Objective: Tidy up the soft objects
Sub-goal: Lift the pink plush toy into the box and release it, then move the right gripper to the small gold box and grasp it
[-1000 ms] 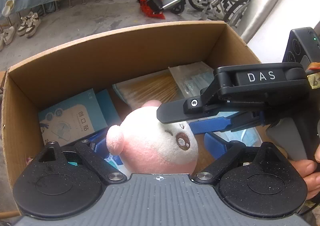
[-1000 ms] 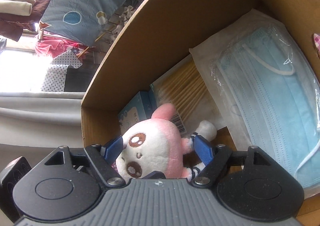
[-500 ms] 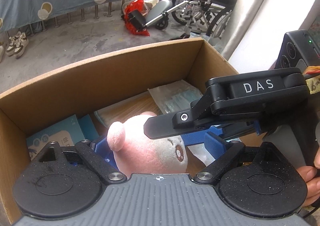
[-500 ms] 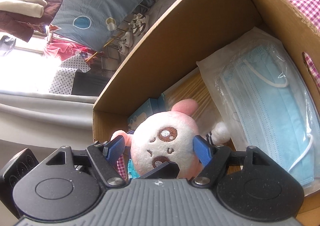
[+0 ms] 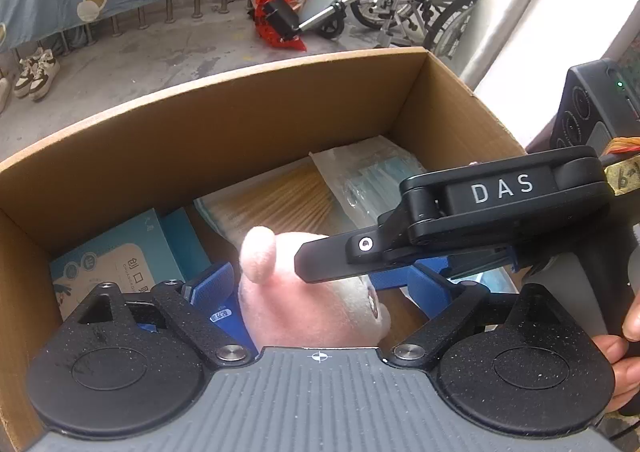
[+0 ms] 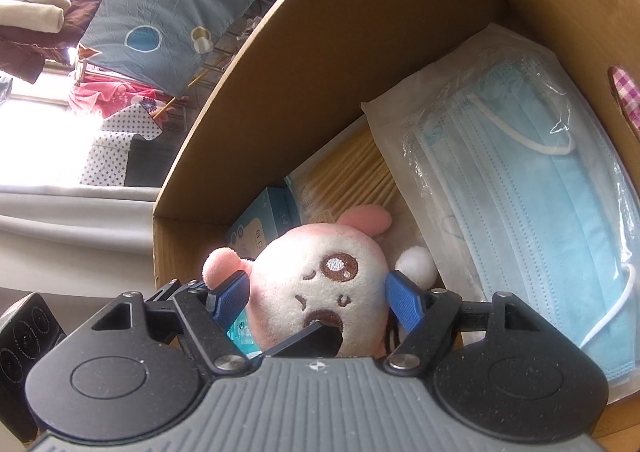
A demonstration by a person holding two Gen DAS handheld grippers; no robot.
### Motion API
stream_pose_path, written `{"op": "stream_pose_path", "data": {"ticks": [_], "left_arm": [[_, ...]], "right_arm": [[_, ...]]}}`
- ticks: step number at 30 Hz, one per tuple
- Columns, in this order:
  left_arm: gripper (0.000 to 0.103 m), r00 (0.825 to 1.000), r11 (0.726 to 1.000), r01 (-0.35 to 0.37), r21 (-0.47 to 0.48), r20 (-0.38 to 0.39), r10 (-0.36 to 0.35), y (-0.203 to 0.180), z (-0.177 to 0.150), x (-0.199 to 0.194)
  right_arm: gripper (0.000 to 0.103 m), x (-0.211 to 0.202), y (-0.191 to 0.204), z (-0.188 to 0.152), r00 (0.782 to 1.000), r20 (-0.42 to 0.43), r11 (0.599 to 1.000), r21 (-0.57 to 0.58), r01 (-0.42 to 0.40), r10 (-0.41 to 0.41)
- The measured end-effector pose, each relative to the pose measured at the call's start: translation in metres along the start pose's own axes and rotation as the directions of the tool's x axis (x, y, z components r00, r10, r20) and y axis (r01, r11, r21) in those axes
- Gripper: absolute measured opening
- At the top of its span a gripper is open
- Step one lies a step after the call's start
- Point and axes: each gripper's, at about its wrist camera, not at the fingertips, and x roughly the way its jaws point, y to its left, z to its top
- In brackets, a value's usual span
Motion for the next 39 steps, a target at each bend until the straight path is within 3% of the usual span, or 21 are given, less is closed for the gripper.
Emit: {"op": "stream_pose_path", "data": {"ticks": [10, 15, 21, 27, 31, 39], "left_arm": [[0.097, 1.000, 0.999, -0.019, -0.032, 0.018, 0.020, 0.004, -0.003, -0.016], [0.097, 0.998, 0.999, -0.018, -0.045, 0.067, 0.021, 0.005, -0.007, -0.047], [0.101, 0.980, 0.999, -0.008, -0.045, 0.198, 0.017, -0.002, -0.034, -0.121], [0.102, 0.958, 0.998, 0.024, -0.050, 0.287, -0.008, -0.021, -0.082, -0.182], [0.102, 0.947, 0.997, 0.066, -0.035, 0.316, -0.052, -0.039, -0.122, -0.193], [0.101, 0.969, 0.994, 0.107, 0.027, 0.222, -0.110, -0.088, -0.181, -0.136]], "right_arm": [[0.080, -0.030, 0.007, -0.005, 0.998, 0.062, 1.000, -0.020, 0.003, -0.002], [0.080, -0.062, 0.021, -0.021, 0.992, 0.106, 0.996, -0.074, -0.056, 0.064], [0.081, -0.125, 0.043, -0.065, 0.966, 0.157, 0.968, -0.174, -0.180, 0.208], [0.084, -0.185, 0.039, -0.127, 0.926, 0.202, 0.930, -0.254, -0.265, 0.319], [0.085, -0.209, 0.017, -0.167, 0.917, 0.244, 0.931, -0.268, -0.248, 0.315], [0.085, -0.198, -0.069, -0.220, 0.928, 0.331, 0.984, -0.100, -0.147, 0.172]]}}
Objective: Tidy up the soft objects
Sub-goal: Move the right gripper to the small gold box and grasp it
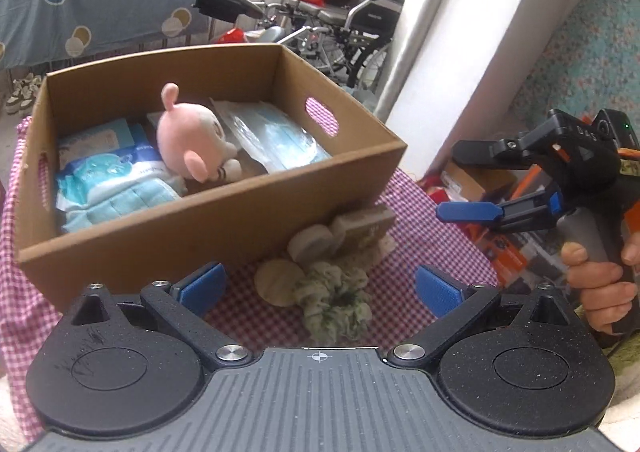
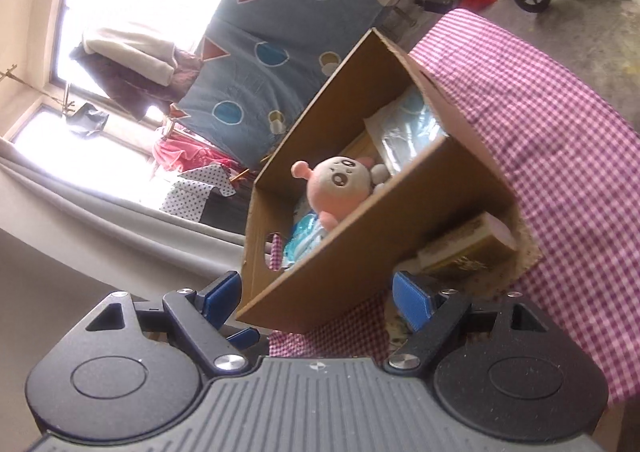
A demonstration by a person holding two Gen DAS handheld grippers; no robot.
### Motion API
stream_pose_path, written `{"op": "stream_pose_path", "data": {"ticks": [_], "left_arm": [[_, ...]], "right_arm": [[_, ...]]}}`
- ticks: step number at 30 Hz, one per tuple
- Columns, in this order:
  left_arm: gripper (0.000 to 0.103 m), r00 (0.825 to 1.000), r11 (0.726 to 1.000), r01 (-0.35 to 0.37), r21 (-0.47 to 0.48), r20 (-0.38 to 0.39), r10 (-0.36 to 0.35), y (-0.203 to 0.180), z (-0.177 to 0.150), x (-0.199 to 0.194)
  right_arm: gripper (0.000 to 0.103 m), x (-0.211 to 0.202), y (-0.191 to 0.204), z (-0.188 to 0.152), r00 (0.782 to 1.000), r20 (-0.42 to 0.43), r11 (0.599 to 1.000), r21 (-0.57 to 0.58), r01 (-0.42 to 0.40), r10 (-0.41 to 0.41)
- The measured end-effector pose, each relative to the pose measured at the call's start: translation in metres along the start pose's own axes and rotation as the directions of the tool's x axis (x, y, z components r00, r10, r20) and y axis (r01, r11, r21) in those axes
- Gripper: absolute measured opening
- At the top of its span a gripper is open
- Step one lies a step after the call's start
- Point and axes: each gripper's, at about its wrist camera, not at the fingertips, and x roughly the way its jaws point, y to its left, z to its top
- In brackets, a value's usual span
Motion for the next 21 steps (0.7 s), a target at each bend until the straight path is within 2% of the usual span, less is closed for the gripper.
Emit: {"op": "stream_pose_path", "data": {"ticks": [3, 5, 11, 14, 21], "left_arm": [[0.099, 0.999, 0.998, 0.043, 0.036, -0.031, -0.042, -0.017, -0.008, 0.028], [0.098, 0.998, 0.996, 0.040, 0.075, -0.059, -0.036, -0.031, -0.011, 0.047], [0.091, 0.999, 0.974, 0.018, 0.227, -0.033, -0.011, -0.066, -0.012, 0.085], [0.085, 0.999, 0.971, 0.013, 0.238, -0.049, -0.001, -0.072, -0.007, 0.106], [0.085, 0.995, 0.969, 0.011, 0.247, -0.097, 0.013, -0.082, -0.003, 0.137]], "right_arm": [[0.083, 0.006, -0.024, -0.009, 0.996, 0.018, 0.997, 0.016, 0.082, -0.082], [0.079, 0.010, -0.032, -0.012, 0.992, 0.028, 0.993, 0.000, 0.121, -0.121], [0.068, 0.018, -0.045, -0.005, 0.972, 0.097, 0.967, -0.124, 0.224, -0.213], [0.064, 0.024, -0.054, 0.003, 0.968, 0.112, 0.955, -0.168, 0.243, -0.227], [0.057, 0.035, -0.076, 0.016, 0.978, 0.071, 0.963, -0.174, 0.205, -0.195]]}}
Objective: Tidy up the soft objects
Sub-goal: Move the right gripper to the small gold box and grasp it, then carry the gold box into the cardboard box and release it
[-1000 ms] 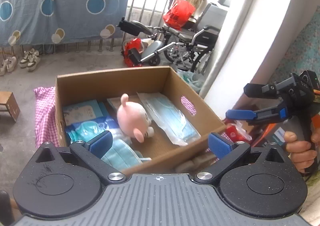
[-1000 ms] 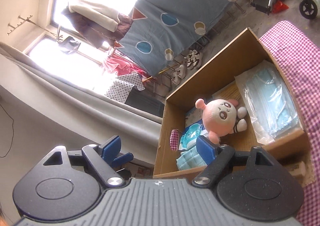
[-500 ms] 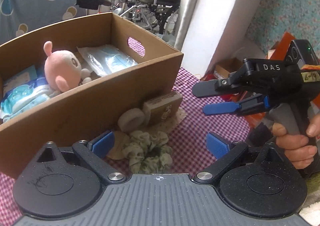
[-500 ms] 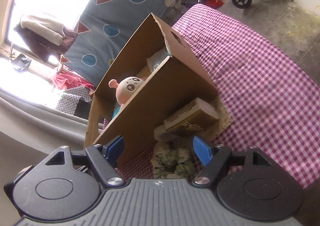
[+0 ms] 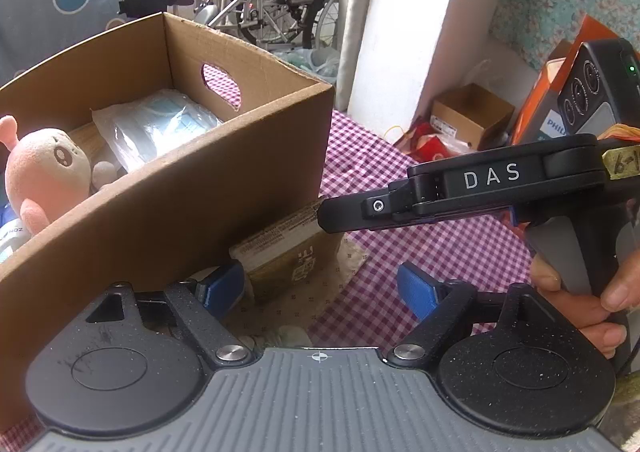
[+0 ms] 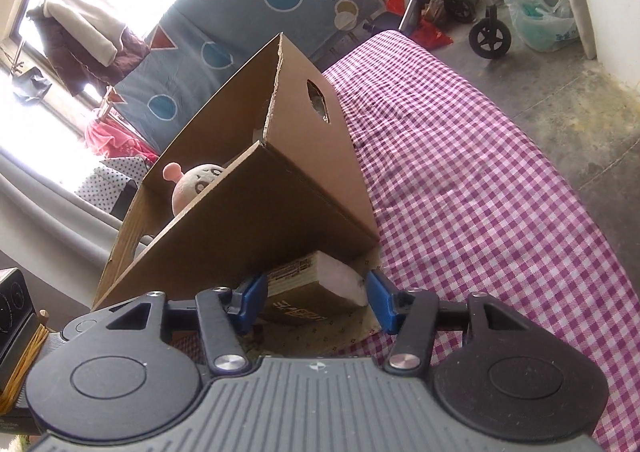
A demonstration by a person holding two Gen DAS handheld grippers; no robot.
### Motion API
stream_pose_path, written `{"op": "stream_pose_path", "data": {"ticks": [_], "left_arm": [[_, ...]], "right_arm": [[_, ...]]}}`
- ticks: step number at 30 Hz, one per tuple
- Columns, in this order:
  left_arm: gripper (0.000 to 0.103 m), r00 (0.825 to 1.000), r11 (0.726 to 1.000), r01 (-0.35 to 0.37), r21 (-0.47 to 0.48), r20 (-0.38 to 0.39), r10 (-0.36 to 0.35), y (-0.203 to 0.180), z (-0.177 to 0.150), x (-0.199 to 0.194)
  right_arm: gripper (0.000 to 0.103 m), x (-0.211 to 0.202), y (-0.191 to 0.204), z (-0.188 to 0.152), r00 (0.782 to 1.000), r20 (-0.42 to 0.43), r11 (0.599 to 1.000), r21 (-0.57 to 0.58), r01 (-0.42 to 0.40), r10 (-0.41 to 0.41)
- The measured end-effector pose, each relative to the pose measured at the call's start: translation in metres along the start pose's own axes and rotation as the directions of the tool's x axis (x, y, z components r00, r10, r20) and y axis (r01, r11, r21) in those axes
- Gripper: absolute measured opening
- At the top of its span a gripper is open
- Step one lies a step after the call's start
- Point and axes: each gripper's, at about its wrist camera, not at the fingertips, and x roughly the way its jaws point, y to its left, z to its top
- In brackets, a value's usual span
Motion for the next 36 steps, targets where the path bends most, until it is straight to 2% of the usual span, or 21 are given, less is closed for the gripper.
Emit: {"op": "stream_pose_path", "data": {"ticks": [5, 15, 23, 29, 36], "left_arm": [[0.085, 0.999, 0.999, -0.044, 0.016, -0.007, 0.044, -0.004, 0.004, 0.007], [0.086, 0.996, 0.997, -0.080, -0.001, -0.037, 0.080, -0.010, 0.007, 0.013], [0.089, 0.994, 0.995, -0.102, -0.002, -0.030, 0.102, -0.013, 0.007, 0.020], [0.089, 0.998, 0.998, -0.057, -0.034, -0.015, 0.056, -0.014, 0.008, 0.010], [0.090, 0.996, 1.000, -0.013, 0.008, 0.089, 0.012, -0.028, 0.009, -0.034]], "right_arm": [[0.053, 0.010, -0.004, 0.002, 0.999, -0.016, 0.999, -0.009, -0.031, 0.031], [0.051, 0.018, -0.007, 0.011, 0.999, -0.019, 0.998, -0.027, -0.049, 0.048], [0.045, 0.024, -0.009, 0.009, 0.997, -0.022, 0.997, -0.008, -0.073, 0.072], [0.045, 0.003, -0.001, 0.004, 0.999, -0.018, 0.999, 0.020, -0.049, 0.049], [0.045, -0.049, 0.041, -0.002, 0.996, 0.083, 0.998, -0.053, -0.023, 0.027]]}}
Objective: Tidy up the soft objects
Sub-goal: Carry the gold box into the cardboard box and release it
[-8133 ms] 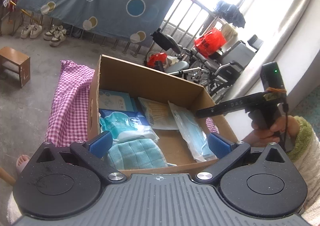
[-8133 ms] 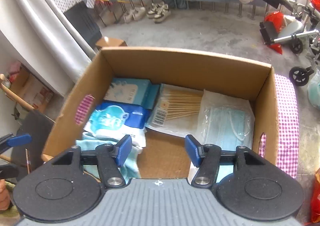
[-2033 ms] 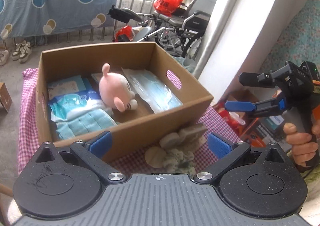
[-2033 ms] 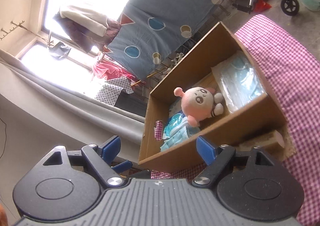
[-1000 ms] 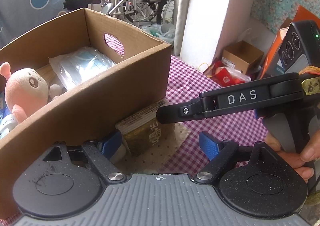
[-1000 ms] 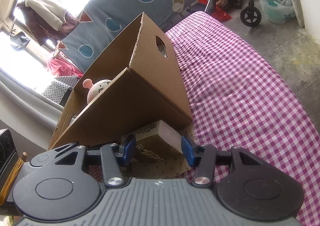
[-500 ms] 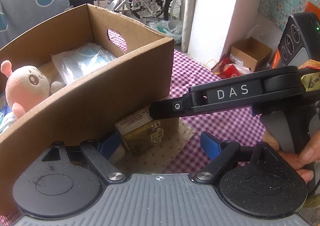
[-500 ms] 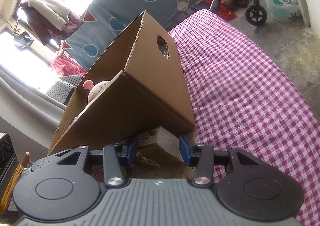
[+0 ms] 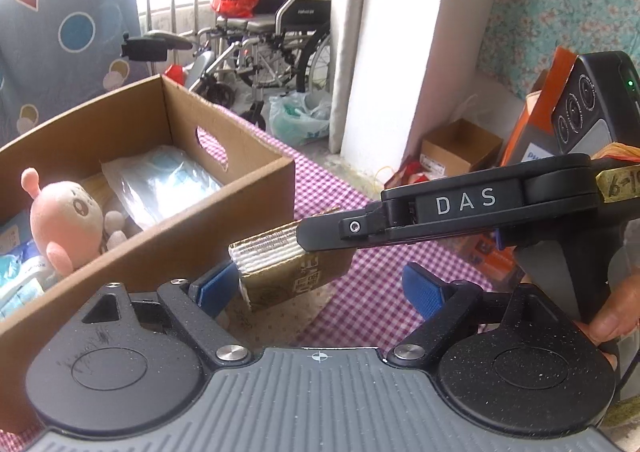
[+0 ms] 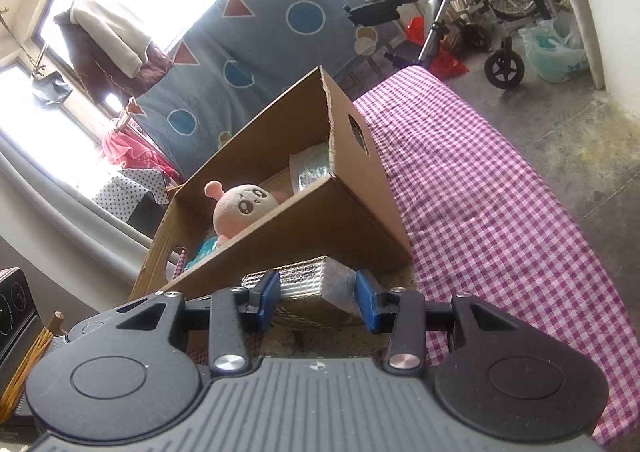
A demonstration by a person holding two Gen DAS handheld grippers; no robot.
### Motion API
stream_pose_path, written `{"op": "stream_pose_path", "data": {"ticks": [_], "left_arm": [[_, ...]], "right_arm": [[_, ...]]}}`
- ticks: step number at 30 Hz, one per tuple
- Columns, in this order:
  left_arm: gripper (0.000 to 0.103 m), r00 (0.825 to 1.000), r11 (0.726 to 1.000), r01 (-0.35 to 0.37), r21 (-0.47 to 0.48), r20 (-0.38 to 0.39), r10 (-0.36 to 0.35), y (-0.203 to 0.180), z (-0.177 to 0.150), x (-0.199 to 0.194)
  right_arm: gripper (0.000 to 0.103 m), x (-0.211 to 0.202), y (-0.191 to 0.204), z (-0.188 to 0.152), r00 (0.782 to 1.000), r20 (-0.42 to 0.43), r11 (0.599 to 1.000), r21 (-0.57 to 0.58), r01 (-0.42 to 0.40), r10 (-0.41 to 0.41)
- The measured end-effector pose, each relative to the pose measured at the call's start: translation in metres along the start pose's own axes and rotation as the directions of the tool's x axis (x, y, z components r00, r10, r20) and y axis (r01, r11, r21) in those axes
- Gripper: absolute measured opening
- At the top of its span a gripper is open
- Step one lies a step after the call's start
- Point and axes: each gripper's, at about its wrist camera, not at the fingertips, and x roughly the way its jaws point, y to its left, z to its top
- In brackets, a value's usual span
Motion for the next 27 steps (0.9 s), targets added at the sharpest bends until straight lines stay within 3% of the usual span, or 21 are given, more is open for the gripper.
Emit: {"op": "stream_pose_path", "data": {"ticks": [6, 10, 15, 19, 22, 27], "left_arm": [[0.091, 0.988, 0.999, -0.007, 0.032, 0.155, 0.002, 0.002, 0.009, -0.055], [0.091, 0.971, 0.999, -0.044, 0.024, 0.236, 0.037, 0.017, 0.018, -0.083], [0.091, 0.963, 0.996, -0.077, -0.036, 0.256, 0.084, 0.048, 0.027, -0.095], [0.091, 0.977, 0.990, -0.070, -0.125, 0.190, 0.093, 0.081, 0.031, -0.081], [0.091, 0.988, 0.977, -0.051, -0.205, 0.132, 0.079, 0.103, 0.031, -0.064], [0.091, 0.999, 0.947, -0.006, -0.322, 0.037, 0.019, 0.133, 0.028, -0.038]], "right_arm": [[0.045, -0.026, 0.055, 0.019, 0.995, 0.090, 0.992, -0.122, -0.038, 0.049], [0.045, -0.015, 0.088, 0.037, 0.992, 0.085, 0.978, -0.196, -0.072, 0.090], [0.045, 0.028, 0.115, 0.059, 0.994, -0.013, 0.966, -0.238, -0.105, 0.105], [0.045, 0.075, 0.118, 0.074, 0.986, -0.155, 0.971, -0.216, -0.100, 0.067], [0.045, 0.113, 0.110, 0.083, 0.955, -0.293, 0.984, -0.154, -0.089, 0.040], [0.045, 0.166, 0.085, 0.093, 0.870, -0.493, 0.999, -0.034, -0.029, 0.008]]}}
